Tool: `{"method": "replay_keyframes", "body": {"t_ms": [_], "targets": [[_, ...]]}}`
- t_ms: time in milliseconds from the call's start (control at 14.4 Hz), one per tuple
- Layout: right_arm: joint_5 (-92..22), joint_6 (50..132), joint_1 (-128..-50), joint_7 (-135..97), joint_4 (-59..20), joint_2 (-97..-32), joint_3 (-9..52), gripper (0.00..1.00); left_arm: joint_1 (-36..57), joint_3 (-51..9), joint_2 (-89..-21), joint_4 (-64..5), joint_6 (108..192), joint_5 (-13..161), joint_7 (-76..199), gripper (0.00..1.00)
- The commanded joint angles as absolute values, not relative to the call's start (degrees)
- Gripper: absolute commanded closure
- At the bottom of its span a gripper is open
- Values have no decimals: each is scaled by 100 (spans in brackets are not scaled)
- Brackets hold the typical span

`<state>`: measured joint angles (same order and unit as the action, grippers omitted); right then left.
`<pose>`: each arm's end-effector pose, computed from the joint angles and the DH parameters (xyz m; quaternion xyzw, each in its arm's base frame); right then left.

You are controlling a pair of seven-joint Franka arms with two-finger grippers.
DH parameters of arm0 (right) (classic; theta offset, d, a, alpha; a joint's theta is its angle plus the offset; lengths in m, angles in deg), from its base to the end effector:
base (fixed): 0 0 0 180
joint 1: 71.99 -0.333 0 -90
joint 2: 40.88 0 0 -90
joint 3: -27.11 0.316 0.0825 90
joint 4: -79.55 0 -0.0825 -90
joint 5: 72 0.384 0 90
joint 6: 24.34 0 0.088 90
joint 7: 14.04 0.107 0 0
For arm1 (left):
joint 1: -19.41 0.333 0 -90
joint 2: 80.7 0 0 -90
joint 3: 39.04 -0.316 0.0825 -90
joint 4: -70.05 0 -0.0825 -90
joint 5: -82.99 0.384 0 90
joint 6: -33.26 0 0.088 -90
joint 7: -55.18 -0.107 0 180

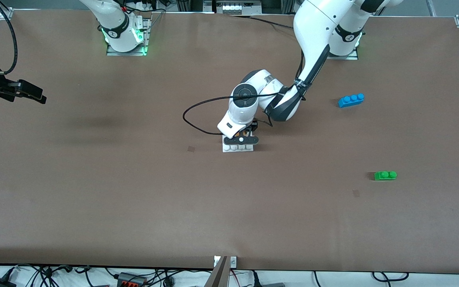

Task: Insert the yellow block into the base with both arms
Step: 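Press the yellow block down onto the base with the left gripper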

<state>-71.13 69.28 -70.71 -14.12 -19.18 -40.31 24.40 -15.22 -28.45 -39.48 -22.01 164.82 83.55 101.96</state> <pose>0.5492 -0.0369 0.5633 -0.9986 0.0349 0.0393 0.0092 0.4993 -0.4797 0.2103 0.9978 0.0322 -0.0476 0.0331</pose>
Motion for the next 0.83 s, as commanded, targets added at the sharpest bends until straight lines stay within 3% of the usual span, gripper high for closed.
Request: {"method": "replay_keyframes", "body": {"t_ms": [0,763], "targets": [[-7130,6821,-7102,-1308,-1801,-4071,2438,0,-1399,-2691,-4123,-2461,16571,8483,10247,48],[-7121,6821,-7102,-1308,-1801,-4079,2438,0,-1390,-2691,-4176,-2444,16615,8510,10317,46]]}}
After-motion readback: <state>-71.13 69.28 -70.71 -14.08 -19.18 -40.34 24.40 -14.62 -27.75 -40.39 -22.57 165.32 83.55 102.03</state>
